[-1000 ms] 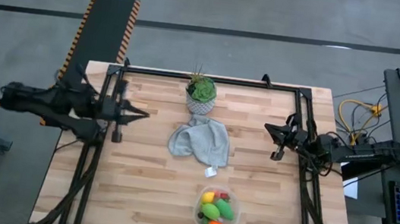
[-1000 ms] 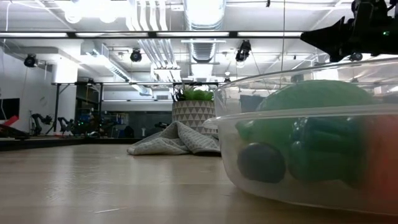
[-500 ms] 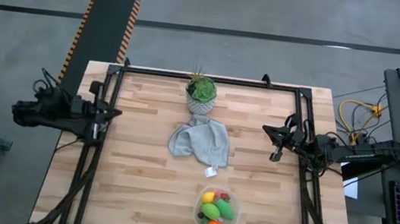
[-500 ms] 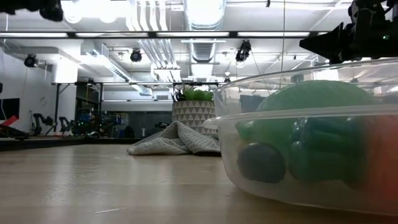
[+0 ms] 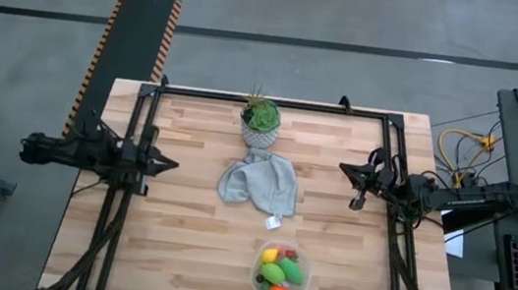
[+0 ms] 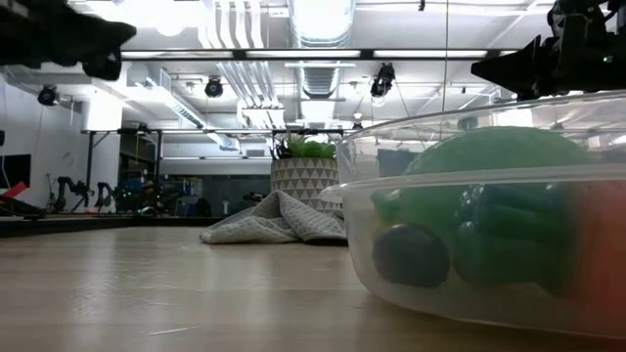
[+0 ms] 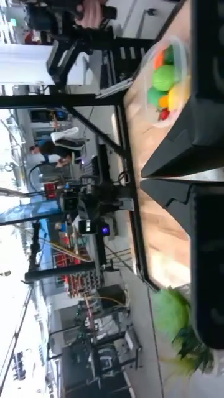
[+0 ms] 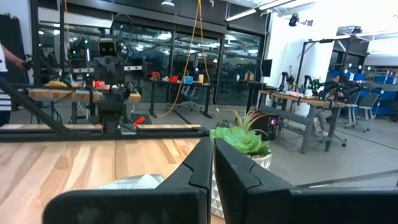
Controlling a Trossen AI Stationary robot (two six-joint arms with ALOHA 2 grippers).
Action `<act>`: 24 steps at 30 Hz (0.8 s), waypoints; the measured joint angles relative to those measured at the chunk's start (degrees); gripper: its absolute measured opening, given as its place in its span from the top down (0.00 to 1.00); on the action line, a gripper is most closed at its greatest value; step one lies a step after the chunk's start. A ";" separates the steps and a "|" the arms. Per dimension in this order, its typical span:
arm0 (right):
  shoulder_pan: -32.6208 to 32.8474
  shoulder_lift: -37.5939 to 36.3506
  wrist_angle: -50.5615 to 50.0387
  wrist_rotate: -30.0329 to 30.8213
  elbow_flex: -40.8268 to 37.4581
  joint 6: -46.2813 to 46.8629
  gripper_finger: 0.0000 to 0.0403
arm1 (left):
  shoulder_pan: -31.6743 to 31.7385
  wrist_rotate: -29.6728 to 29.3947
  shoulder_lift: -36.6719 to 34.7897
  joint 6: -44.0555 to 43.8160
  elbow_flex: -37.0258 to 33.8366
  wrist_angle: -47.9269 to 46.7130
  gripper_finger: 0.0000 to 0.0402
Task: Pick and placing Produce into tupperware
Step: Return to Home Position
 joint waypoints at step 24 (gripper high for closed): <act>0.11 -0.12 0.11 -8.38 0.00 -1.57 0.98 | 0.66 -3.03 0.39 -3.52 -11.48 9.76 1.00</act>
